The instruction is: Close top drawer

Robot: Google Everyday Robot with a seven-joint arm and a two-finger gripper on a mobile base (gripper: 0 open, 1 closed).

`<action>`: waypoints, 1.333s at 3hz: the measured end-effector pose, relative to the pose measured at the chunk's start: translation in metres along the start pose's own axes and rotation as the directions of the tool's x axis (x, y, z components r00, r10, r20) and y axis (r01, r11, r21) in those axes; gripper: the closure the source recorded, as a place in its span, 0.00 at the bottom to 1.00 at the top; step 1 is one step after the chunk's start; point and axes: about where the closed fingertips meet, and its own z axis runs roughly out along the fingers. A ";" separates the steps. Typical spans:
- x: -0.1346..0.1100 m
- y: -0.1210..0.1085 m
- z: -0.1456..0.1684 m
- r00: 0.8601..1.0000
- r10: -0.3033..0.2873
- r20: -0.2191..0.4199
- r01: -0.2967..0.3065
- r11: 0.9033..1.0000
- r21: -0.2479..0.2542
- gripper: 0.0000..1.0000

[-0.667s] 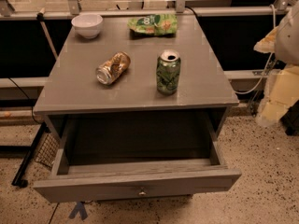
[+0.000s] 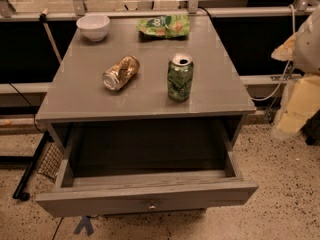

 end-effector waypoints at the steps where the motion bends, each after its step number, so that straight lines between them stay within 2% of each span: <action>1: -0.001 0.036 0.033 0.990 0.128 0.057 -0.124 0.991 -0.056 0.00; 2: 0.004 0.067 0.069 0.976 0.208 0.070 -0.199 0.972 -0.127 0.00; 3: 0.004 0.067 0.069 0.976 0.208 0.070 -0.198 0.972 -0.127 0.00; 4: 0.005 0.077 0.082 0.969 0.239 0.061 -0.231 0.965 -0.125 0.00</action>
Offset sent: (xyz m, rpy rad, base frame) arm -0.0277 0.0192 -0.0465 0.1222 0.0602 -0.1093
